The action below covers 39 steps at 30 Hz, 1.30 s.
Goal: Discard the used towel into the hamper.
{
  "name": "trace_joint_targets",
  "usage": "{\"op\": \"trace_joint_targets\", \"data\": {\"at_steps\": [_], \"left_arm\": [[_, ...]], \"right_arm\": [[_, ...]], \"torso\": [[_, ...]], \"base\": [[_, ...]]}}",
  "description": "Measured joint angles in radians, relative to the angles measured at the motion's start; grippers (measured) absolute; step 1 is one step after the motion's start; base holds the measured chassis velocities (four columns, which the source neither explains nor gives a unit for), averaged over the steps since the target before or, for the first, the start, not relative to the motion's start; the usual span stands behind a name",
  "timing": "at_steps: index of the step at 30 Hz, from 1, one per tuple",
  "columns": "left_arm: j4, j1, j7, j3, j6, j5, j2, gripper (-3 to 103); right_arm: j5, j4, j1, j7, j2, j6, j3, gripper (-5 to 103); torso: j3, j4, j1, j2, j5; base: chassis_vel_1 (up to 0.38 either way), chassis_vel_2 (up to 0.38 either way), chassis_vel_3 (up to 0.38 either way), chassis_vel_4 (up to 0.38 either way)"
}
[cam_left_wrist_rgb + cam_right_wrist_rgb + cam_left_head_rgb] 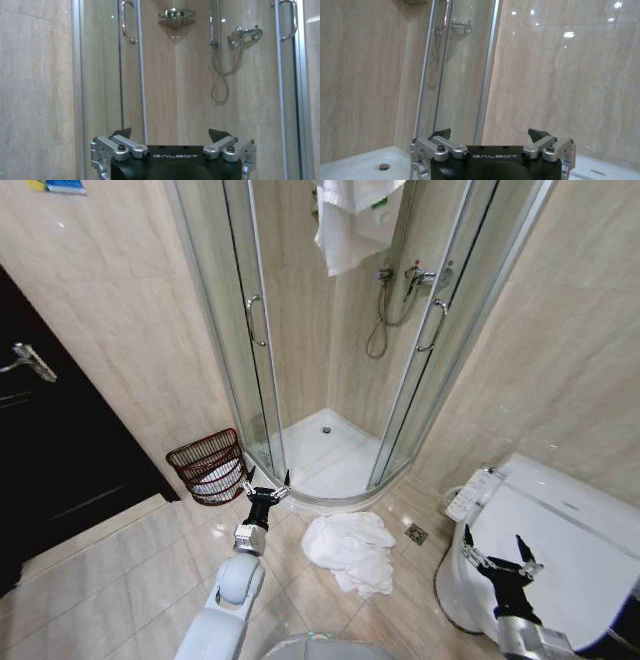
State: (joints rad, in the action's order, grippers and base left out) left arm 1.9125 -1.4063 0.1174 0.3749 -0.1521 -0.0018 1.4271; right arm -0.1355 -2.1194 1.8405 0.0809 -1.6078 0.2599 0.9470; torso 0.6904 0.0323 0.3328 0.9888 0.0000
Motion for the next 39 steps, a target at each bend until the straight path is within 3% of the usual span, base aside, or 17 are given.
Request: {"op": "trace_joint_targets", "data": {"at_steps": [27, 30, 32, 35, 39], "left_arm": [[0.006, 0.009, 0.003, -0.023, -0.003, 0.004, 0.026, 100], [-0.009, 0.026, 0.058, -0.012, 0.032, 0.051, 0.027, 100], [-0.023, 0.043, 0.054, -0.002, 0.040, 0.054, 0.018, 100], [-0.074, 0.104, -0.028, 0.021, 0.047, -0.036, -0.028, 100], [-0.094, 0.147, -0.060, 0.023, 0.063, -0.119, -0.068, 100]], "right_arm": [[-0.045, -0.049, 0.016, -0.002, 0.018, -0.029, 0.025, 100], [-0.054, -0.053, 0.017, 0.012, 0.018, -0.029, 0.021, 100], [-0.059, -0.054, 0.018, 0.017, 0.020, -0.028, 0.021, 100], [-0.076, -0.056, 0.022, 0.025, 0.030, -0.020, 0.026, 100], [-0.115, -0.065, 0.031, 0.047, 0.046, -0.022, 0.027, 100]], "torso": [[0.056, 0.0001, 0.047, 0.104, 0.0001], [0.066, 0.0001, 0.055, 0.122, 0.0000], [0.068, 0.0002, 0.058, 0.127, -0.0001], [0.074, 0.0000, 0.063, 0.137, -0.0001], [0.083, -0.0001, 0.070, 0.154, -0.0002]], "base": [[-0.001, 0.000, -0.002, -0.001], [0.000, 0.000, 0.000, 0.000], [0.000, 0.000, 0.000, 0.000], [0.000, 0.000, 0.000, 0.000], [0.000, 0.000, 0.000, 0.000]]}}
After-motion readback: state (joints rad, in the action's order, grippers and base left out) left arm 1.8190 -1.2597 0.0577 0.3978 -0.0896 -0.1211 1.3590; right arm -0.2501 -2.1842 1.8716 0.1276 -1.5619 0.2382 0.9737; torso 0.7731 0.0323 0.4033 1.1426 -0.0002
